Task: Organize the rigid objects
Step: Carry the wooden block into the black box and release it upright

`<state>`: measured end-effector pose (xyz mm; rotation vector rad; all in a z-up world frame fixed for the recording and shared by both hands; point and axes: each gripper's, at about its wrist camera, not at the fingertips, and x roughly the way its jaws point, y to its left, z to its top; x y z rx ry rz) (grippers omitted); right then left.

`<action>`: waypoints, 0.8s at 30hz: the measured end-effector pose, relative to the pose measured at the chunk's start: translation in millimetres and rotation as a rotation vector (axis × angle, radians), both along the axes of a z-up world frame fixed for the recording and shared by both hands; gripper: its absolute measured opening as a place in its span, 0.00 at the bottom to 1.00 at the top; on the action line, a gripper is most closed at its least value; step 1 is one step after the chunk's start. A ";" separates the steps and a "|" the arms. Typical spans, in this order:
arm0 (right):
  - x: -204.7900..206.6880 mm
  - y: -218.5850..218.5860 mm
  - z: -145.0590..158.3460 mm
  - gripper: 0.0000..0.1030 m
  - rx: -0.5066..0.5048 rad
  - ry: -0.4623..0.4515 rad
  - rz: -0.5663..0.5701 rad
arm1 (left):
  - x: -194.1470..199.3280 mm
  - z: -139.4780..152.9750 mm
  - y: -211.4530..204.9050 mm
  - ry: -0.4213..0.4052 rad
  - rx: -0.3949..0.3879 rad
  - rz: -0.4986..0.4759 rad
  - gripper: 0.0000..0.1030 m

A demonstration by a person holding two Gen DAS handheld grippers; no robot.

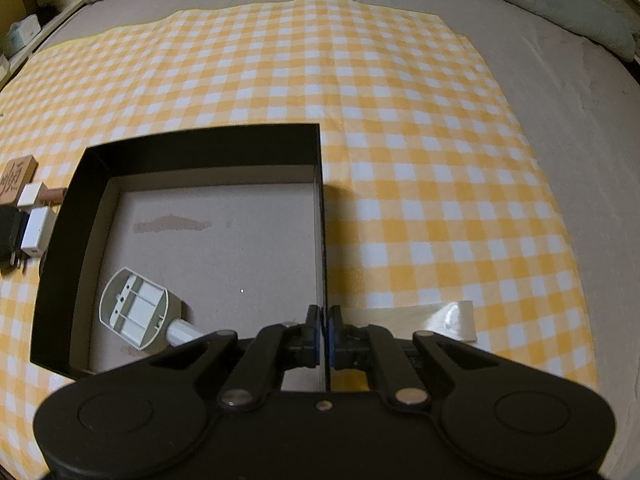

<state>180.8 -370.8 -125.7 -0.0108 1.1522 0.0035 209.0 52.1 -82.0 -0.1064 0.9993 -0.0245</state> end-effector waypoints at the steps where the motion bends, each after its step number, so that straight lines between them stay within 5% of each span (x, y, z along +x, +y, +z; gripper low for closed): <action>1: 0.4 -0.6 0.9 0.04 0.003 -0.004 -0.004 | -0.6 3.3 -5.7 -0.006 -0.019 -0.007 0.33; 13: -7.5 0.6 10.6 0.03 0.008 -0.024 0.003 | -2.0 29.9 -119.1 -0.058 -0.269 -0.181 0.33; 24: -13.8 -5.3 15.7 0.02 0.047 -0.034 0.000 | 6.4 -12.0 -228.6 0.075 -0.382 -0.237 0.33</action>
